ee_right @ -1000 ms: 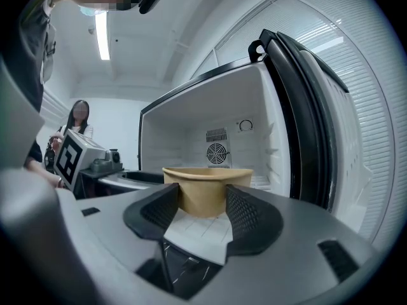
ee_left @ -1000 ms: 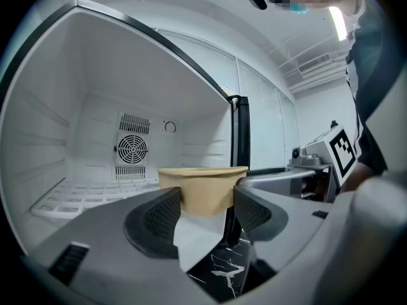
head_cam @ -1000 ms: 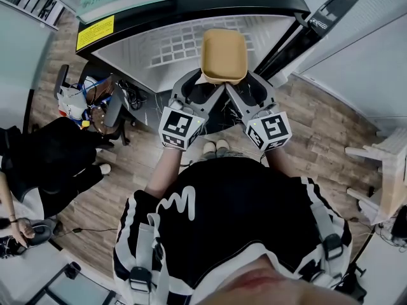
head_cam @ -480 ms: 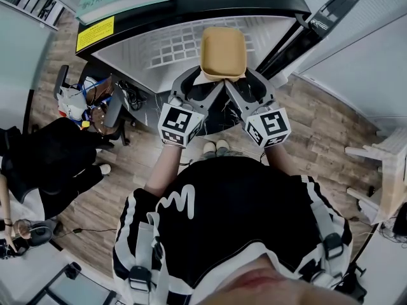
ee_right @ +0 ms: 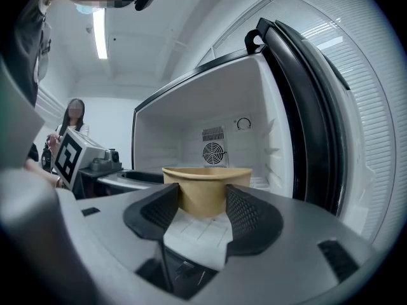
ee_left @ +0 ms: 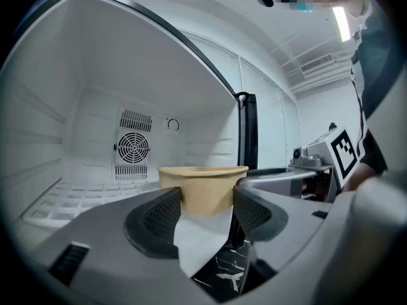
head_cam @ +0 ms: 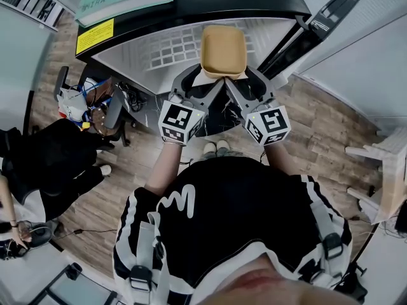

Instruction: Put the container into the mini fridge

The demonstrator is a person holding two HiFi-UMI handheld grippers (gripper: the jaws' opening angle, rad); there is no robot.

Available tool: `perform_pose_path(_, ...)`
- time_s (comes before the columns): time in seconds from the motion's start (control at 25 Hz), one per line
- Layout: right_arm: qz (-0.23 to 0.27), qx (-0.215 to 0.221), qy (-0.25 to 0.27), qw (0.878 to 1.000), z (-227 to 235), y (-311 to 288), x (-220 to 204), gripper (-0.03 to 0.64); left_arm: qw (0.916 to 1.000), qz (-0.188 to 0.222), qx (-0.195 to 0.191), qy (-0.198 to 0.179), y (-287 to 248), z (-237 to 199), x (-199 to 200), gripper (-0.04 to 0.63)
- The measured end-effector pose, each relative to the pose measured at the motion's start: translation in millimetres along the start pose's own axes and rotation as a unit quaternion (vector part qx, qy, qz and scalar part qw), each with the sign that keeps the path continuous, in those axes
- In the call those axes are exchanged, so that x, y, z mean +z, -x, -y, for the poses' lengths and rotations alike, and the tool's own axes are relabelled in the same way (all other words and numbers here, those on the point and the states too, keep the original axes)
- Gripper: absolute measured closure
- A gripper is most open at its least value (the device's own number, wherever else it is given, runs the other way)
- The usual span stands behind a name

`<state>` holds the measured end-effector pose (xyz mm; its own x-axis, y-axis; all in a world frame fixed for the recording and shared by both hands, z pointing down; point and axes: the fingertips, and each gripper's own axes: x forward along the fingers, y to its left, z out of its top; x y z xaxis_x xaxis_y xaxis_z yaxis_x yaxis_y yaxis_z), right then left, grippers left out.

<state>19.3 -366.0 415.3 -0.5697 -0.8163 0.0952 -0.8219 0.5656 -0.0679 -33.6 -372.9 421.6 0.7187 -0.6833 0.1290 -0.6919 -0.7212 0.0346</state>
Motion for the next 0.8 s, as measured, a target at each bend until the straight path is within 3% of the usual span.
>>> perform_pose_path(0.8,-0.003,-0.004,0.0,1.0,9.8,-13.5,-2.1,0.377,1.0,-0.004,0.005,0.002,-12.5,-12.6,-0.4,0.331)
